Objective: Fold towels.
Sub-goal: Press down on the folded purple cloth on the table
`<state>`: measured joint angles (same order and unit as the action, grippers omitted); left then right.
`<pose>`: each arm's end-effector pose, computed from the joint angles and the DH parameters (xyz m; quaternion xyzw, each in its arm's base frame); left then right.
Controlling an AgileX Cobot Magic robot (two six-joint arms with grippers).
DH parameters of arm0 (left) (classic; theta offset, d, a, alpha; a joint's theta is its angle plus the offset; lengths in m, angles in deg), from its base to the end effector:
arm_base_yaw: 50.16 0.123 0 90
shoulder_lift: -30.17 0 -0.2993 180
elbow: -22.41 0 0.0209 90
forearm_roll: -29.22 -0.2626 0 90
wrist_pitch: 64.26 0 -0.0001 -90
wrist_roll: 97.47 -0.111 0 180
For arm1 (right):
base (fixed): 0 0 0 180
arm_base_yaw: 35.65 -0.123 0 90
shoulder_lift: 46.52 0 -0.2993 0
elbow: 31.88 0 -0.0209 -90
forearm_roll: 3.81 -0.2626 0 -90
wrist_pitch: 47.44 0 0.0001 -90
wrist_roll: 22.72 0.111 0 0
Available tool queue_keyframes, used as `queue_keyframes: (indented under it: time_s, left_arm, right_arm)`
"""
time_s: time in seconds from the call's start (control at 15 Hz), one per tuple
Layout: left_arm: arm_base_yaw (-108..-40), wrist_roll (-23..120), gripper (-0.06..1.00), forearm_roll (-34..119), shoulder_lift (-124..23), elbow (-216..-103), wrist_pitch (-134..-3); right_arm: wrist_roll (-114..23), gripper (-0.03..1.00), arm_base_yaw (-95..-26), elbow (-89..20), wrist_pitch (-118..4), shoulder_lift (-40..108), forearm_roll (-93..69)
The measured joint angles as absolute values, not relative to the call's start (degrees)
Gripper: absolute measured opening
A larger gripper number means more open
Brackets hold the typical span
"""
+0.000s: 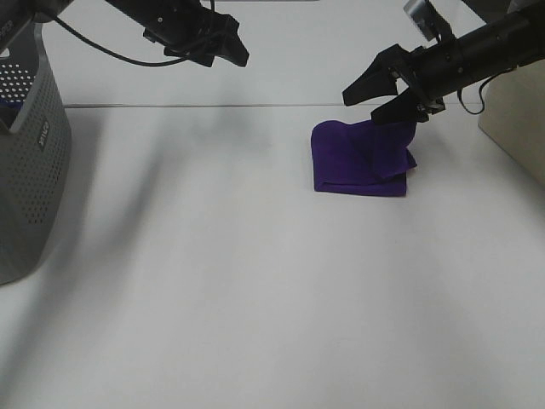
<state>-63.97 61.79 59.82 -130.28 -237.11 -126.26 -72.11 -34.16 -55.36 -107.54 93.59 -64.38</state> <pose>0.5734 -0.1923 0.2100 0.2301 0.8862 -0.2413 0.3218 0.5039 0.0708 0.1489 -0.1321 0.8858 0.3905 0.2131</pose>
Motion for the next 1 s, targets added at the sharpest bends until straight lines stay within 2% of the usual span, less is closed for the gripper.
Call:
queue_keyframes:
  time_s: [0.2, 0.67, 0.93, 1.0]
  left_arm:
    - [-64.0, 61.8, 0.65, 59.5, -130.3, -237.1, -126.0]
    - [-64.0, 61.8, 0.65, 59.0, -130.3, -237.1, -124.7]
    - [-64.0, 61.7, 0.65, 59.0, -130.3, -237.1, -124.7]
    - [-64.0, 61.3, 0.65, 58.9, -130.3, -237.1, -124.7]
  right_arm:
    - [-72.1, 0.78, -34.2, -57.1, -108.3, 96.8, -63.7]
    - [-69.2, 0.77, -32.1, -60.9, -101.9, 97.7, -46.2]
    - [-70.6, 0.77, -31.9, -61.2, -102.1, 98.4, -47.4]
    - [-75.3, 0.77, -31.8, -61.2, -103.5, 97.4, -53.3]
